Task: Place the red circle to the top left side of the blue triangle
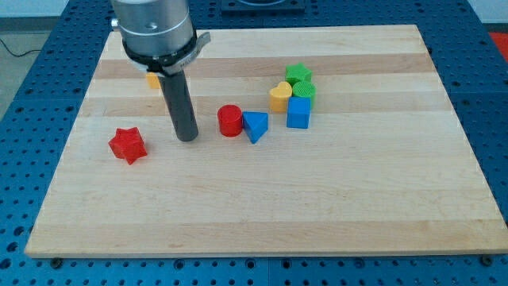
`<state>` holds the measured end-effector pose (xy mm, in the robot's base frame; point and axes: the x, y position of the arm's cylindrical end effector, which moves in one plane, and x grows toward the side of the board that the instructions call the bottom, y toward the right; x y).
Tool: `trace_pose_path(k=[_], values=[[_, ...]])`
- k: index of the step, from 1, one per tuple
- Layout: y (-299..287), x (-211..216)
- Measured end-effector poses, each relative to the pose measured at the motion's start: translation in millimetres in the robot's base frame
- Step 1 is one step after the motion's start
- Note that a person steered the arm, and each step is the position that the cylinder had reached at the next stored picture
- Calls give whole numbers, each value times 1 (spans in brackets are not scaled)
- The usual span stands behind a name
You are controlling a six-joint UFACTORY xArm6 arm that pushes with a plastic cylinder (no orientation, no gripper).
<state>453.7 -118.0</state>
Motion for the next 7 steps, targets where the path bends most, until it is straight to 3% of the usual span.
trace_pose_path(k=[2,5,7], values=[[26,4],[41,-37],[39,26]])
